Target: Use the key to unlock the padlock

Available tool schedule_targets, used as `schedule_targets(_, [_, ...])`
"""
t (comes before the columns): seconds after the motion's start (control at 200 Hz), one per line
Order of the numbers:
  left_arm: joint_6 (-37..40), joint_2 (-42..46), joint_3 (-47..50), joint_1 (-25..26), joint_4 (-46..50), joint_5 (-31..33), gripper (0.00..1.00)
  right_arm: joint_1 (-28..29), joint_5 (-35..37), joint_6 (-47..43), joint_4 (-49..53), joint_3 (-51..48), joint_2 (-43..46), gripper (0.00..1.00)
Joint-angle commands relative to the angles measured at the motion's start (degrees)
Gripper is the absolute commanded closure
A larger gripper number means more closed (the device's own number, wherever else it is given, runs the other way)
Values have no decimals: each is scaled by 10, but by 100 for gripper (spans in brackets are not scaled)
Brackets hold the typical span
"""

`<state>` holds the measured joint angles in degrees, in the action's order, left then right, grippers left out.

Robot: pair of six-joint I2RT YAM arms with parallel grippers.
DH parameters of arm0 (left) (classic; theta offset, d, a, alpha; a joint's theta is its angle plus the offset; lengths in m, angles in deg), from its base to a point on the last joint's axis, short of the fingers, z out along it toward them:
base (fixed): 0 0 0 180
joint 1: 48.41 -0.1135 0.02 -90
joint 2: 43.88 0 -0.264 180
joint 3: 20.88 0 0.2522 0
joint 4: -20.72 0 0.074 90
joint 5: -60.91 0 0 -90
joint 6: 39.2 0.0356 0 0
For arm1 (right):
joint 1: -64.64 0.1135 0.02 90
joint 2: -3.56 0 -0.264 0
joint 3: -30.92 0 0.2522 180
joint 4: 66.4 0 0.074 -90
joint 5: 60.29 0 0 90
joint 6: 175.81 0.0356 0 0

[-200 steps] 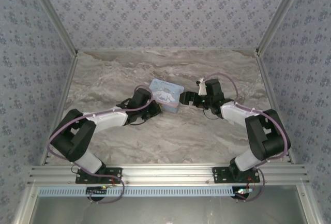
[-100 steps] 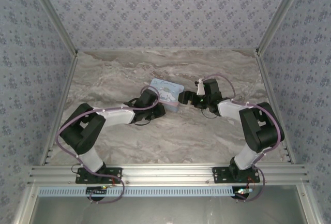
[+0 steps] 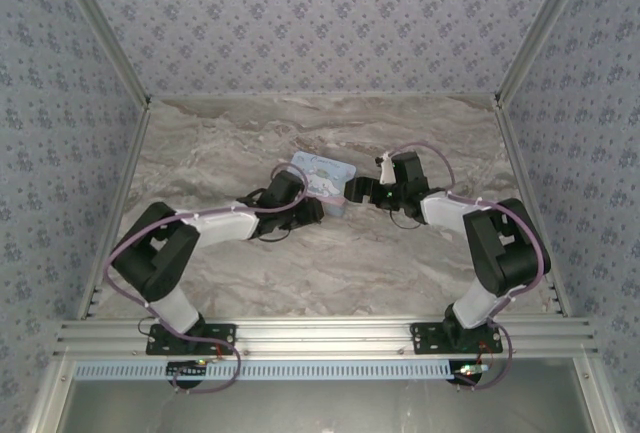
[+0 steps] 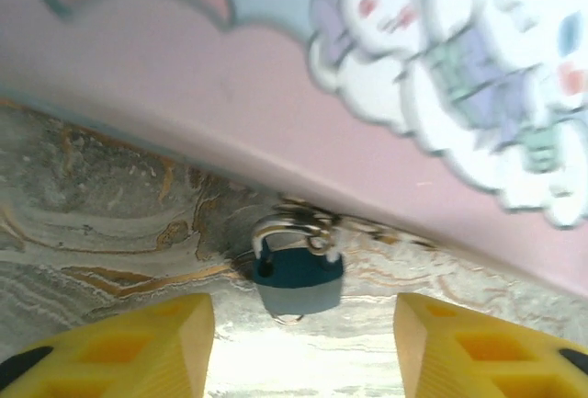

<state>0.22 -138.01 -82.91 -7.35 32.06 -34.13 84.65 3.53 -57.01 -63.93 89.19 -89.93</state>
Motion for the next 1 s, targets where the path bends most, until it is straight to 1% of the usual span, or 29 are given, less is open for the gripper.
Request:
schedule_targets(0.0, [31,63,-6,0,29,33,41,1,20,-31,32,12,30,3])
schedule_targets(0.155, [60,130,-14,-21,79,55,34,3,41,-58,64,15,47,4])
schedule_targets(0.31, [93,167,-24,-87,122,36,26,12,49,-79,83,16,52,4])
schedule_targets(0.36, [103,168,-29,-115,126,16,22,15,46,-81,83,16,52,3])
schedule_targets(0.445, [118,152,-34,-166,115,-44,15,15,30,-70,73,14,50,2])
schedule_targets(0.545, [138,112,-52,-210,95,-119,12,12,13,-45,57,15,42,0])
schedule_targets(0.685, [166,24,-105,-234,79,-227,13,9,-2,-24,44,25,25,0])
schedule_targets(0.799, [172,-45,-148,-233,67,-282,16,9,-12,-13,39,37,8,0])
schedule_targets(0.904, [166,-87,-171,-231,54,-303,20,10,-19,-9,37,50,-6,0])
schedule_targets(0.994, [159,-102,-174,-228,38,-311,23,12,-24,-11,40,66,-19,0])
